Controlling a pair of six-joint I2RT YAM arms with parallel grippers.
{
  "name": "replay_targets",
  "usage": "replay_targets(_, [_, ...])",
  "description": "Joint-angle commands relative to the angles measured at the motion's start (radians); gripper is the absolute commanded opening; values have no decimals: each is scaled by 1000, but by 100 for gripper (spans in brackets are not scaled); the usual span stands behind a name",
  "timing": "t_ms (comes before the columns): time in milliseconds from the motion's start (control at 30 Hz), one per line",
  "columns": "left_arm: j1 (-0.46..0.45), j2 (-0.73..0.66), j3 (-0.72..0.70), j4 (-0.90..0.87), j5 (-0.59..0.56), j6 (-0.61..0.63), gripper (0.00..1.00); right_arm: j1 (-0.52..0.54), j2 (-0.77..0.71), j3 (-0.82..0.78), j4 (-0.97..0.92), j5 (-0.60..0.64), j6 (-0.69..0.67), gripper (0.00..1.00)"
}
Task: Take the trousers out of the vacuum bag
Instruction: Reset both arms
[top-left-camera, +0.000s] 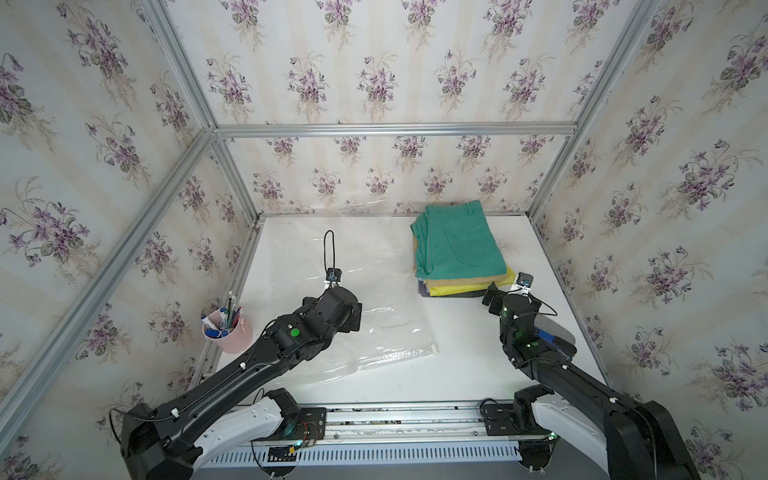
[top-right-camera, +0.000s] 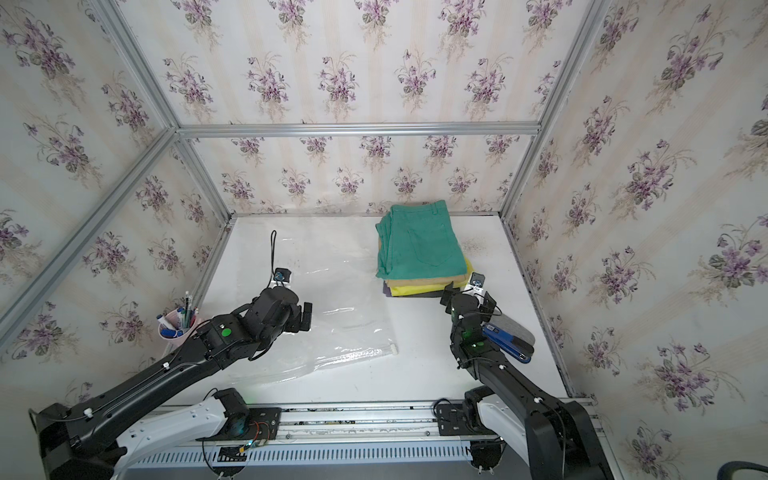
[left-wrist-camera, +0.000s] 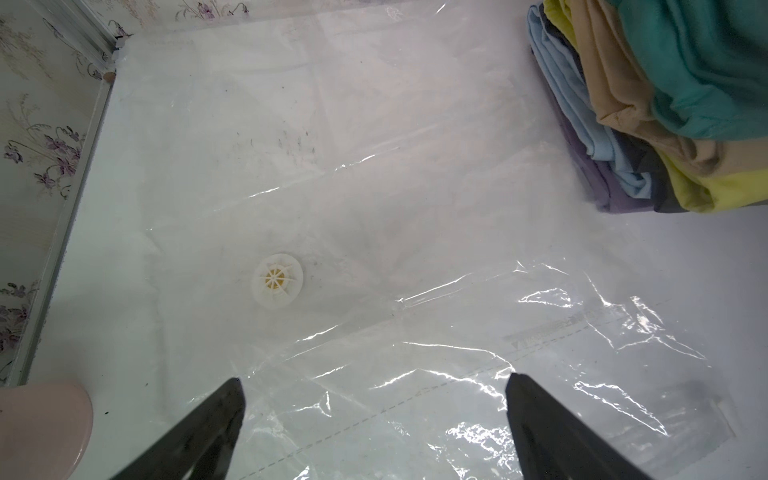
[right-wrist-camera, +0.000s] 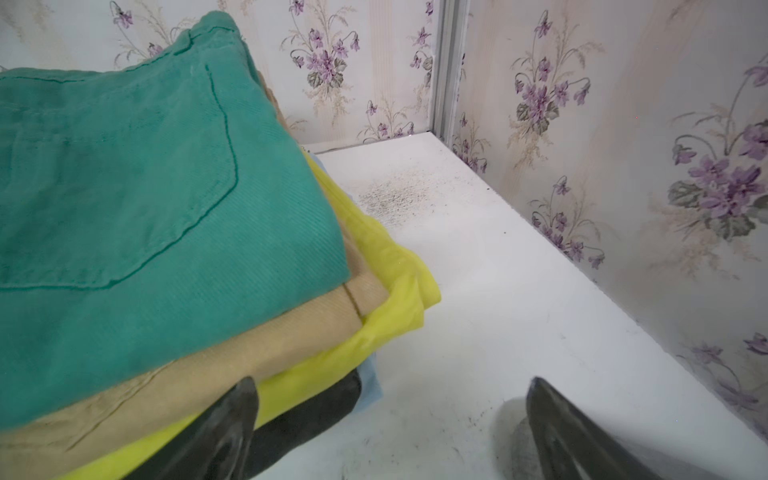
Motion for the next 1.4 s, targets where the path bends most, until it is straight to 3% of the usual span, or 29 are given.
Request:
replay_targets(0, [23,2,-20,55,-14,38,100,-51,63,-15,239,-39,-44,100])
replay_targets(267, [100,-30,-90,97,-15,62,100,-118,266,-21,498,-158,-110,100])
replay_targets(567, [178,-85,-164,180,-8,106,100,-210,373,-18,611,-296,-84,100])
replay_targets(900, [263,-65,-200,291,30,174,100,-226,537,-88,918,-384,-116,98])
replay_targets(1367, [524,46,-242,531,216,284,100,-226,534,-58,856,-407,-123,100])
